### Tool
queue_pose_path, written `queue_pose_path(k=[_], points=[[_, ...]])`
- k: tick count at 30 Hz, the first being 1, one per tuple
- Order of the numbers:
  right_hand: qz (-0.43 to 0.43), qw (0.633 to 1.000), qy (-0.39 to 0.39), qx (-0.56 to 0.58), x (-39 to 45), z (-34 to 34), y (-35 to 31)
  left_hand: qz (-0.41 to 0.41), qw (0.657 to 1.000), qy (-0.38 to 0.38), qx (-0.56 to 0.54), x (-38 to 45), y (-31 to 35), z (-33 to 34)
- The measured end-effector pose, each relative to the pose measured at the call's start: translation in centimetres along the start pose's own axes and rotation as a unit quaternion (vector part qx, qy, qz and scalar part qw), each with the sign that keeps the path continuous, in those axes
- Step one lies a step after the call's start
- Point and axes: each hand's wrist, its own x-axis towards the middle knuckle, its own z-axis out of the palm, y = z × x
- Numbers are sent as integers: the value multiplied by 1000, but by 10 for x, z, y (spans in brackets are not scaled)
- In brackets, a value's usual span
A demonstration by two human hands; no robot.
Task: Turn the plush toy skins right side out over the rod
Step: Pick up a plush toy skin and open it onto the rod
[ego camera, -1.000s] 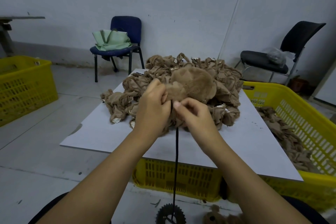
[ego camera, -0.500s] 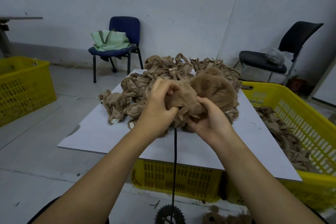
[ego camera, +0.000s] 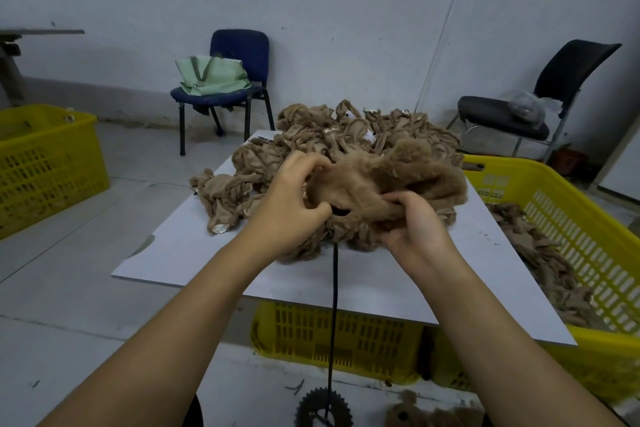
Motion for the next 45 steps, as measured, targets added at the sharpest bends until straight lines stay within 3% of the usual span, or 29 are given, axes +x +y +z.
queue_pose_path(k=[7,12,21,28,35,41,45], points=[[-131,990,-20,-52,-6,-5,-6,42,998,15,45,-12,-2,6],[-161,982,-25,-90,-11,-6,-1,79,992,15,94,-26,3,14],[-118,988,-76,-60,-13,-20,12,128,980,-4,152,-48,7,17],[-27,993,-104,41,-17,-28,16,242,946,-10,217,-58,10,24],[28,984,-119,130,-18,-25,17,230,957,57,166,-57,11,26],[-15,988,-140,63,-17,-22,12,111,986,114,38,-54,10,25],[-18,990,-141,17,-20,-19,10,81,989,120,5,-53,10,23]])
